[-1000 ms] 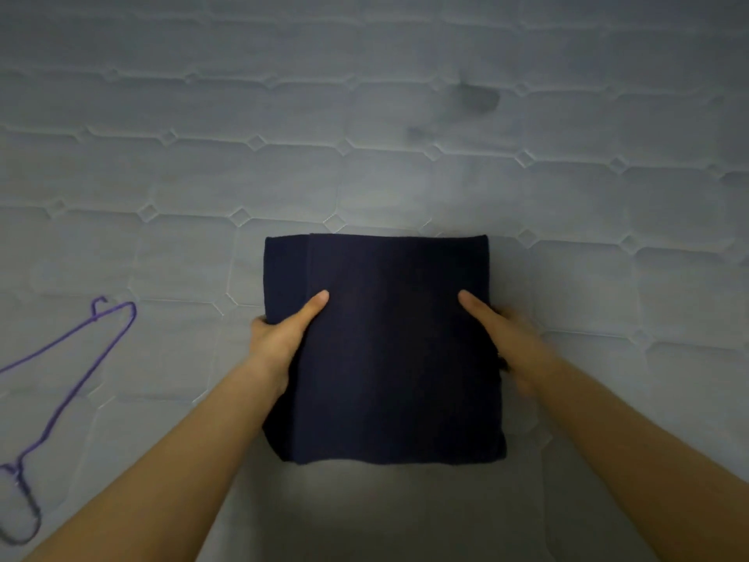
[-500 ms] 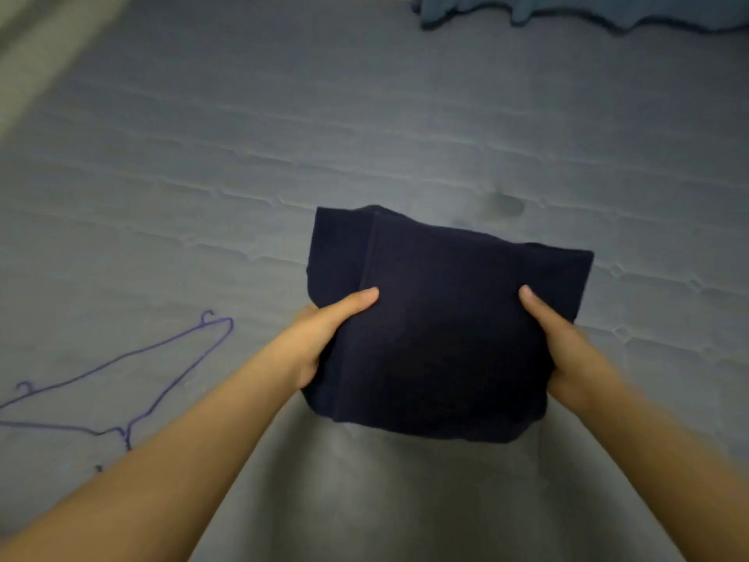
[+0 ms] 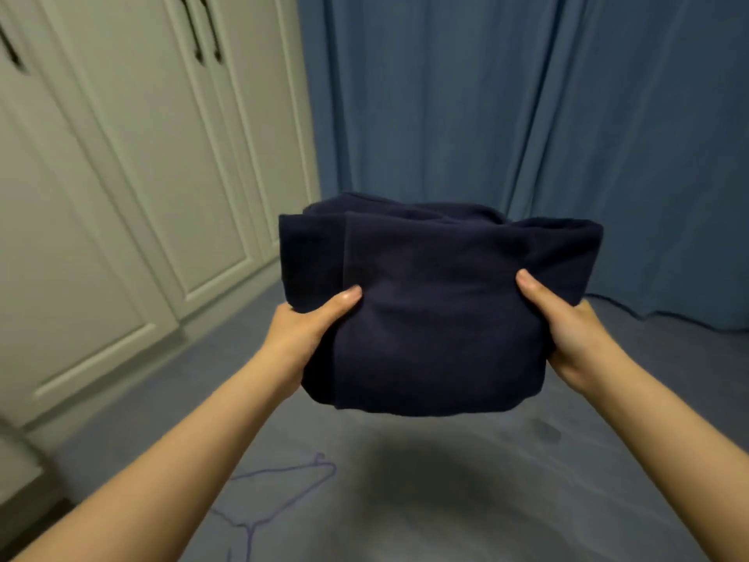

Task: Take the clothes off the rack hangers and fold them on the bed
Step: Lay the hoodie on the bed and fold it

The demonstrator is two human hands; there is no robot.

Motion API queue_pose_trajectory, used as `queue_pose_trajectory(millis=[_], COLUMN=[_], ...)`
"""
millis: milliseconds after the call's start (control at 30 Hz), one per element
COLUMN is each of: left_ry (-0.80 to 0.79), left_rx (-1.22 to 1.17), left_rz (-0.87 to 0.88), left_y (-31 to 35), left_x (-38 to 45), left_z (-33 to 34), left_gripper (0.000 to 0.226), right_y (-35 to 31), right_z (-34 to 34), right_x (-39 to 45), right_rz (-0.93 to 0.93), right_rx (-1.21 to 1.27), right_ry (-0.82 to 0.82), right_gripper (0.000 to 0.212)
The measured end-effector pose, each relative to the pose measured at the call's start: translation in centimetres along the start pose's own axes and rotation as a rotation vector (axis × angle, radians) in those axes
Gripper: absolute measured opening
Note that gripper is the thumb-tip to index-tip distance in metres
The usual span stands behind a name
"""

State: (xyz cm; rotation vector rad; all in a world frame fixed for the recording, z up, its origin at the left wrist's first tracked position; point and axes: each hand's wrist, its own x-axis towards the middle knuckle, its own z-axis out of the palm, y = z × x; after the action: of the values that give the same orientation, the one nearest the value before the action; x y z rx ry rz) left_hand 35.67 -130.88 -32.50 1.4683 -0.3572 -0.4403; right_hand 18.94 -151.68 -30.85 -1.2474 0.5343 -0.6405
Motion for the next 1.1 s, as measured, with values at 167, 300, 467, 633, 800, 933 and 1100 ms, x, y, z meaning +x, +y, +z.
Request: queue_pose_trajectory(millis=[167, 300, 467, 633, 800, 933, 1100], left_ry=[0.136, 0.361, 0.481, 0.804, 1.106, 1.438, 1.717], left_rx=[0.08, 0.069, 0.158, 0.221, 0.288, 0.25, 0.26], left_rz=[0.313, 0.477, 0.59, 0.625, 0.686, 0.7, 0.662], left_y=[12.3, 18.7, 21.5, 21.2, 19.4, 17.4, 15.9], left_x=[-9.8, -19.9, -32.2, -46.1, -59.3, -68.8, -79.0], left_z=[-4.5, -8.1, -11.5, -14.6, -15.3, -15.5, -15.2], left_gripper=[0.063, 0.063, 0.055, 0.075, 0.062, 0.04, 0.046], right_y=[-9.6, -14.4, -16.5, -16.6, -15.4, -14.6, -12.8], right_z=[5.8, 10.6, 15.4, 21.7, 27.2, 30.6, 32.7], right_x=[-5.6, -11.6, -18.5, -27.2, -37.7, -47.5, -58.3], right_rz=[-0.134, -0.21, -0.217, -0.198, -0.129, -0.096, -0.044], right_rx=[0.058, 0.115, 0.162, 0.187, 0.185, 0.236, 0.254], right_ry=[-0.184, -0.357, -0.633, -0.932, -1.246, -1.432, -1.668], right_gripper=[0.047, 0.024, 0.019, 0.018, 0.018, 0.036, 0.068])
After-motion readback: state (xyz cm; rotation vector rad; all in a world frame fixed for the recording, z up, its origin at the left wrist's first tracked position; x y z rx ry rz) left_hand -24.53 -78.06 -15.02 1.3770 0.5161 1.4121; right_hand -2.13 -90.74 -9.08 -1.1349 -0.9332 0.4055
